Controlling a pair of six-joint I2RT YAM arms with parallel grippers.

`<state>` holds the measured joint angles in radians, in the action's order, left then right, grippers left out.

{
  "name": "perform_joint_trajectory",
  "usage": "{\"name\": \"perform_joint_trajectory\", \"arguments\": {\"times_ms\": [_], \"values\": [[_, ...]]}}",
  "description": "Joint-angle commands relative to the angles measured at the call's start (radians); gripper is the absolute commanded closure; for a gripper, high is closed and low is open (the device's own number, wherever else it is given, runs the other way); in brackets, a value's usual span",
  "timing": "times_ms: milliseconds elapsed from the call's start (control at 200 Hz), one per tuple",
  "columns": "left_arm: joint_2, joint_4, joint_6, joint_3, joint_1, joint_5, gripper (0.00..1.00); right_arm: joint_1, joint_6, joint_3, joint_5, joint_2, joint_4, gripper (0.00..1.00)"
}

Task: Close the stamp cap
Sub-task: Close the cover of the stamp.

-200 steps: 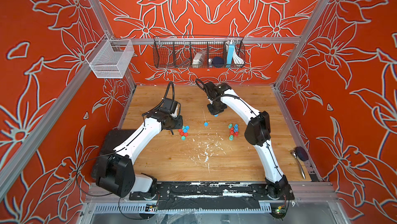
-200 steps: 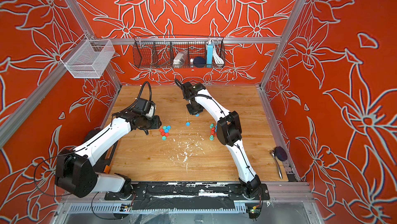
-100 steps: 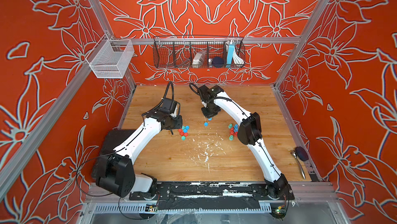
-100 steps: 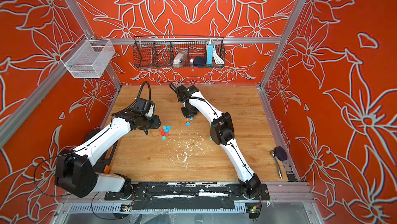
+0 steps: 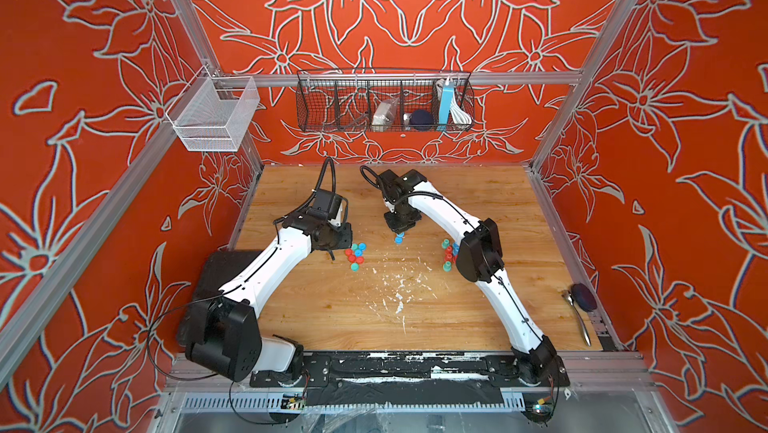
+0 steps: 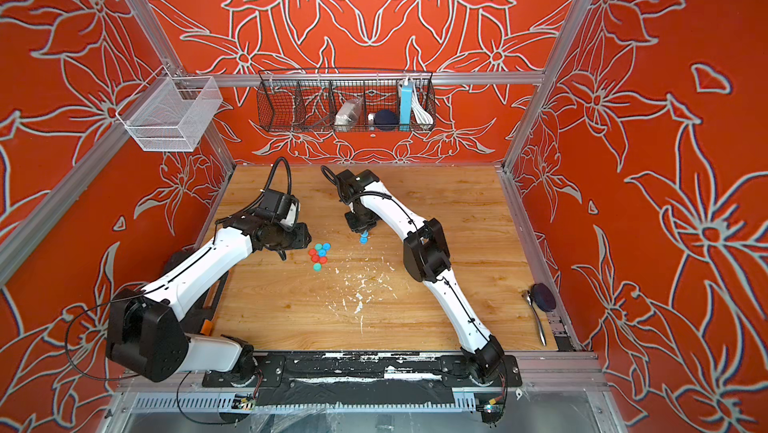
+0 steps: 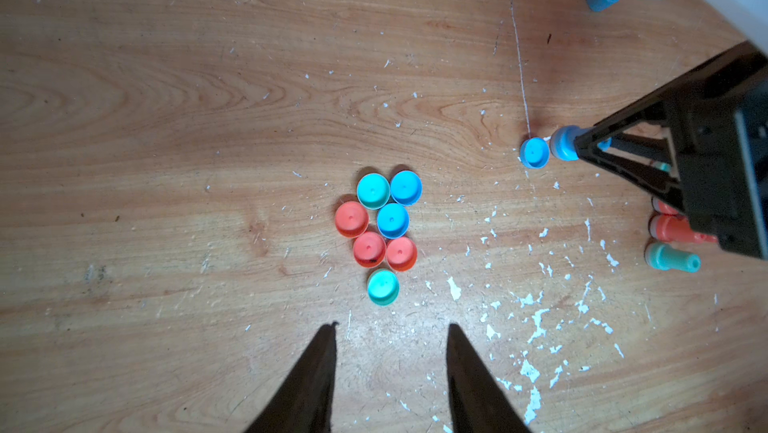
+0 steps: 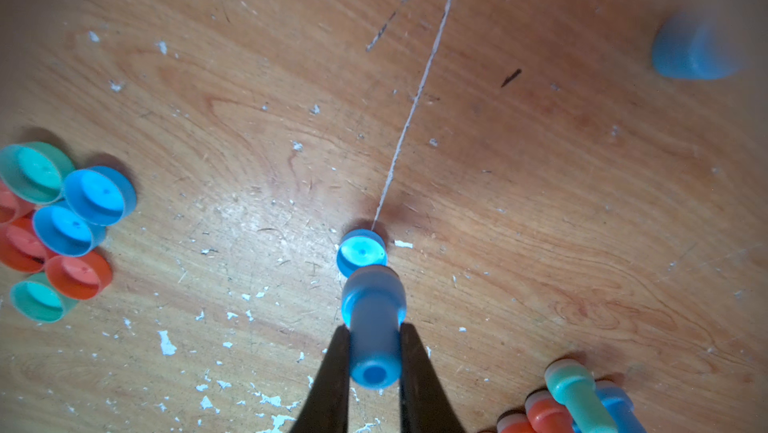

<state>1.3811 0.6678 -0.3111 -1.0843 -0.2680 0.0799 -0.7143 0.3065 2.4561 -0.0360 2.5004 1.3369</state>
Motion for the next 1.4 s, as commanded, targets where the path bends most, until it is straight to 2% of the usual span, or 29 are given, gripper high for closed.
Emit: {"name": "perform_joint_trajectory", "arguments": {"times_ms": [0, 1396], "values": [[-0.017, 0.004, 0.011, 0.004, 0.005, -0.005, 0.56, -0.009, 0.023, -0.024, -0.014, 0.016, -0.006, 0.95], [-0.014, 0.0, 0.008, 0.006, 0.026, 0.012, 0.56, -0.015, 0.019, -0.06, -0.008, 0.053, -0.024, 0.97]]}}
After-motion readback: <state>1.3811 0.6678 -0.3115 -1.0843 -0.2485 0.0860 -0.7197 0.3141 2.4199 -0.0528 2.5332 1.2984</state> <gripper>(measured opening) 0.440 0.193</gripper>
